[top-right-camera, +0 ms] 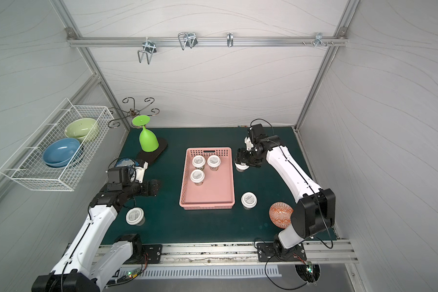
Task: Put the yogurt in the basket
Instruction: Place the yogurt in the basket.
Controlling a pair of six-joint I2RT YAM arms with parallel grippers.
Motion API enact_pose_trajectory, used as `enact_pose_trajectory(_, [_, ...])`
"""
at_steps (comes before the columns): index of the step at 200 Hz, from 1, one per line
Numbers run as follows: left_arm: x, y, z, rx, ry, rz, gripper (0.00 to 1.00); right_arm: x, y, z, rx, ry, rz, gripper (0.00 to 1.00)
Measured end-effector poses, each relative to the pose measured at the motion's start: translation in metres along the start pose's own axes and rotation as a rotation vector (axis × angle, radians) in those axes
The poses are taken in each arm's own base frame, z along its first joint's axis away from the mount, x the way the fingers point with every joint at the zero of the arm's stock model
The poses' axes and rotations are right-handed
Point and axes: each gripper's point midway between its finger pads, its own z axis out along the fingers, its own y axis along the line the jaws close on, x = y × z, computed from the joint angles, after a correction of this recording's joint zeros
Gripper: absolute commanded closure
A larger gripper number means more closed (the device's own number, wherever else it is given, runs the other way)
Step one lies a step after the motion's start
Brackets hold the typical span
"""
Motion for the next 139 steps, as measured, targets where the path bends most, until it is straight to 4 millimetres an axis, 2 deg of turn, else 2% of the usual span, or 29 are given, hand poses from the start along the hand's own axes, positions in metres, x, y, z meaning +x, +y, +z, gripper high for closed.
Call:
enact_pose_trajectory(24, [0.0, 0.0, 0.0, 0.0, 0.0, 0.0, 0.01, 0.016, 0.022, -0.002, -0.023, 0.023, -0.04, 0.28])
enact_pose_trajectory(70, [0.001, 0.001, 0.001, -0.003, 0.005, -0.006, 0.01, 0.048, 0.067, 0.01, -0.066, 0.087, -0.126, 0.28])
enact_pose_trajectory(94, [0.001, 0.001, 0.001, -0.003, 0.006, -0.01, 0.01, 0.055, 0.079, 0.029, -0.069, 0.119, -0.151, 0.28])
enact_pose_trajectory(139, [0.001, 0.002, 0.001, -0.003, 0.006, -0.014, 0.01, 0.06, 0.081, 0.079, -0.037, 0.182, -0.157, 0.28])
